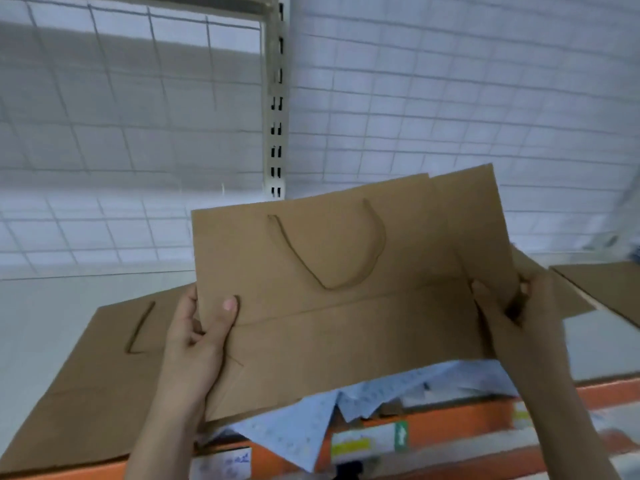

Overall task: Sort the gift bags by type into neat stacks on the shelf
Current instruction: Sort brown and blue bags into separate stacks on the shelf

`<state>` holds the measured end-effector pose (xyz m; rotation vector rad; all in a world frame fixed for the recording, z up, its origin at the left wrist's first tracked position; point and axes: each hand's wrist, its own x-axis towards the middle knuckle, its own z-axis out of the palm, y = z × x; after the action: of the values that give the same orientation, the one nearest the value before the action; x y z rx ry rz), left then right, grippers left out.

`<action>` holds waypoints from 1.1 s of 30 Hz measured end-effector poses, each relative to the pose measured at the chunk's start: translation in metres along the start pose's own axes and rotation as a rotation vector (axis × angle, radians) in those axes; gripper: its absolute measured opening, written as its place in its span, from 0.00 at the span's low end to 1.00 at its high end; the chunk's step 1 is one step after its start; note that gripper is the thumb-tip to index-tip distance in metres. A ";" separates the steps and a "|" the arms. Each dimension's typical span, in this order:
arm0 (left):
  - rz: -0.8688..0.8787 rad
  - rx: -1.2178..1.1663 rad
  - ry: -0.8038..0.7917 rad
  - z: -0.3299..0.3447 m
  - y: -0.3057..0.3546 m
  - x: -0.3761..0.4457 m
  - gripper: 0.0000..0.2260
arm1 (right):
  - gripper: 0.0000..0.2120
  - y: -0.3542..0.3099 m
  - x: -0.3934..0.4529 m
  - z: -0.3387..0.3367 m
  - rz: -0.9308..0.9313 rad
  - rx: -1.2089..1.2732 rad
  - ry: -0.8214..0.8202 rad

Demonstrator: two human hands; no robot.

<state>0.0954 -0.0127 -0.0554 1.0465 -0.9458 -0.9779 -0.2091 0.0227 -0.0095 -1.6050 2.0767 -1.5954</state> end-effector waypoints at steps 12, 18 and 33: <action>0.187 0.575 0.064 0.182 -0.024 -0.071 0.16 | 0.14 0.139 0.060 -0.112 0.111 0.085 -0.014; 0.237 0.594 0.056 0.220 -0.015 -0.065 0.11 | 0.13 0.180 0.086 -0.119 0.277 0.262 -0.064; 0.372 0.602 0.017 0.407 -0.056 -0.111 0.07 | 0.07 0.319 0.168 -0.241 0.254 0.256 -0.086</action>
<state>-0.3299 -0.0180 -0.0332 1.3036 -1.4073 -0.3736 -0.6411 0.0311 -0.0512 -1.2490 1.8572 -1.5956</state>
